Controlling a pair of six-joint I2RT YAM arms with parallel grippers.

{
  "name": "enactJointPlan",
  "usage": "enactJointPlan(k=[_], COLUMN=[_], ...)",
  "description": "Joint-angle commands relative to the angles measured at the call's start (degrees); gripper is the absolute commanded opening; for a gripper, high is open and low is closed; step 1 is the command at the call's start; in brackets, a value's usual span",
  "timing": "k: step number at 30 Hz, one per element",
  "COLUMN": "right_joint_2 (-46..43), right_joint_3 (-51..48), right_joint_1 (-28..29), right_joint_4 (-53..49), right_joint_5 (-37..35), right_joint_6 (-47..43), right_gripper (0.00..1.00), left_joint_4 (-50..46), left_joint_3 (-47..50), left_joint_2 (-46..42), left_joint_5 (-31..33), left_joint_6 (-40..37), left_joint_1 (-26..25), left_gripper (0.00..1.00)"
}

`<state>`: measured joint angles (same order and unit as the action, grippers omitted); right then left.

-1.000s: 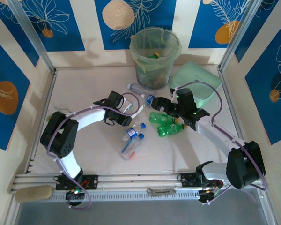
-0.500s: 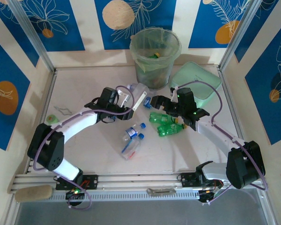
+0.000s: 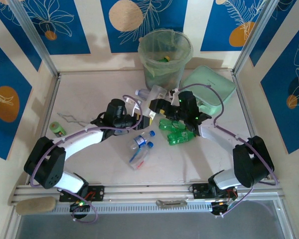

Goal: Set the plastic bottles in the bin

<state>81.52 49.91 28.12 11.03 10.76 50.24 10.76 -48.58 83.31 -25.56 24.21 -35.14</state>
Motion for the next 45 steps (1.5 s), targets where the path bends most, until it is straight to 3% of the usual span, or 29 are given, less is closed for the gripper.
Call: enactJointPlan(k=[1,6,12,14,17,21,24,29,34,39,45], right_joint_2=[1.3,1.6,1.5,1.5,1.3,-0.2,-2.5,-7.1,-9.8,-8.1,1.3], right_joint_3=[1.6,1.0,1.0,0.9,0.8,0.9,1.0,2.6,8.5,17.1,30.8], right_joint_1=[0.5,0.6,0.5,0.4,0.3,-0.9,-3.2,-8.5,-12.3,-13.9,-14.8], right_joint_4=[2.8,3.1,2.5,2.4,2.2,-0.8,-4.2,-8.7,-11.1,-11.1,-7.7], right_joint_5=[1.3,0.6,0.3,0.3,0.1,-1.4,-2.5,-1.5,-0.2,-1.7,-3.0], right_joint_6=[1.2,1.2,0.1,0.0,-0.5,-2.4,-4.3,-6.6,-9.6,-13.7,-16.1], right_gripper=[1.0,0.91,0.67,0.63,0.59,0.58,0.58,0.58,0.58,0.58,0.58], left_joint_4=[5.1,6.3,6.4,6.3,6.4,6.7,6.3,3.2,-6.5,-6.8,-7.5], left_joint_3=[0.3,0.4,0.3,0.3,0.6,1.9,3.6,6.1,6.1,8.3,11.6], left_joint_2=[0.2,1.1,1.2,1.2,1.0,-0.6,-2.6,-5.2,-7.0,-10.6,-15.7], left_joint_5=[-3.1,-3.7,-4.0,-4.0,-3.5,-1.7,1.6,10.2,24.4,27.4,30.0], left_joint_6=[2.1,2.7,2.7,2.7,2.7,3.1,3.4,5.4,8.2,7.3,5.9], left_joint_1=[-1.4,-2.3,-2.7,-2.7,-2.7,-2.6,-1.8,2.1,5.7,7.7,8.8], left_gripper=[0.4,0.4,0.42,0.44,0.55,0.87,1.0,1.0,1.0,1.0,1.0])
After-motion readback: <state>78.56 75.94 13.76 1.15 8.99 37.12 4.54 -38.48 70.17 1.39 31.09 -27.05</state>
